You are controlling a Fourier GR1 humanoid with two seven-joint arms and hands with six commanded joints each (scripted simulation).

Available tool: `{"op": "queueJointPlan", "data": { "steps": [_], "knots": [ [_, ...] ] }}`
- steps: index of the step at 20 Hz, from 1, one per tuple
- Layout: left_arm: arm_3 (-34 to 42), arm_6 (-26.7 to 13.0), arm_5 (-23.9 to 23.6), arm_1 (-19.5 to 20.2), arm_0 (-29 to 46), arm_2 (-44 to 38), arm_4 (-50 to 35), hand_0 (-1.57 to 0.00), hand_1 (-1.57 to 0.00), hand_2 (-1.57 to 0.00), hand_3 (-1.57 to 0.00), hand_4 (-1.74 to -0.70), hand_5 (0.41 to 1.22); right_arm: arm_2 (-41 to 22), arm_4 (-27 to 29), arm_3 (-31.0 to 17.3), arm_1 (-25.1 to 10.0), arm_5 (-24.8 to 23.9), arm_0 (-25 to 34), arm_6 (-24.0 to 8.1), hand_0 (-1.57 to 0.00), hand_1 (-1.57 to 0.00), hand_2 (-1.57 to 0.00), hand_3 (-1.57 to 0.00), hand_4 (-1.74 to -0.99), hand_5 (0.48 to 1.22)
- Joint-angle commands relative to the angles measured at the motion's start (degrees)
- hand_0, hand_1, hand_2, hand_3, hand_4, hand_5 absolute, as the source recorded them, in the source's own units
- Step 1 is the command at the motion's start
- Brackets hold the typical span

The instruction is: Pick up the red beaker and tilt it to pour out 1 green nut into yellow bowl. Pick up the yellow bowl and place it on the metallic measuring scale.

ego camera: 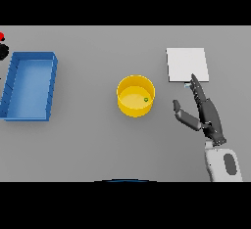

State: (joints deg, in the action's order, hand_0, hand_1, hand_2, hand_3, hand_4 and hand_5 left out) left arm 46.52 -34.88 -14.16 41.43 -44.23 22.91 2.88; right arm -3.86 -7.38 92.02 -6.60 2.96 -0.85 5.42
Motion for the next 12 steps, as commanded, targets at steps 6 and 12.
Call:
{"op": "queueJointPlan", "data": {
  "steps": [6,12],
  "knots": [
    [7.85,-0.07,0.76,1.64,5.44,1.55,-4.21,-1.57,-1.57,-1.57,-0.93,-1.25,0.810,-0.57,-0.60,-0.23,0.07,0.16,-0.31,0.22,0.00,0.00,0.00,0.00,-1.327,0.730],
    [18.35,-0.06,7.03,5.01,9.05,1.31,-12.03,-0.63,-0.53,-0.48,-0.30,-0.85,0.688,-0.31,-0.65,-0.41,0.03,-0.22,0.34,0.01,0.00,0.00,0.00,0.00,-1.321,0.725]
  ]
}}
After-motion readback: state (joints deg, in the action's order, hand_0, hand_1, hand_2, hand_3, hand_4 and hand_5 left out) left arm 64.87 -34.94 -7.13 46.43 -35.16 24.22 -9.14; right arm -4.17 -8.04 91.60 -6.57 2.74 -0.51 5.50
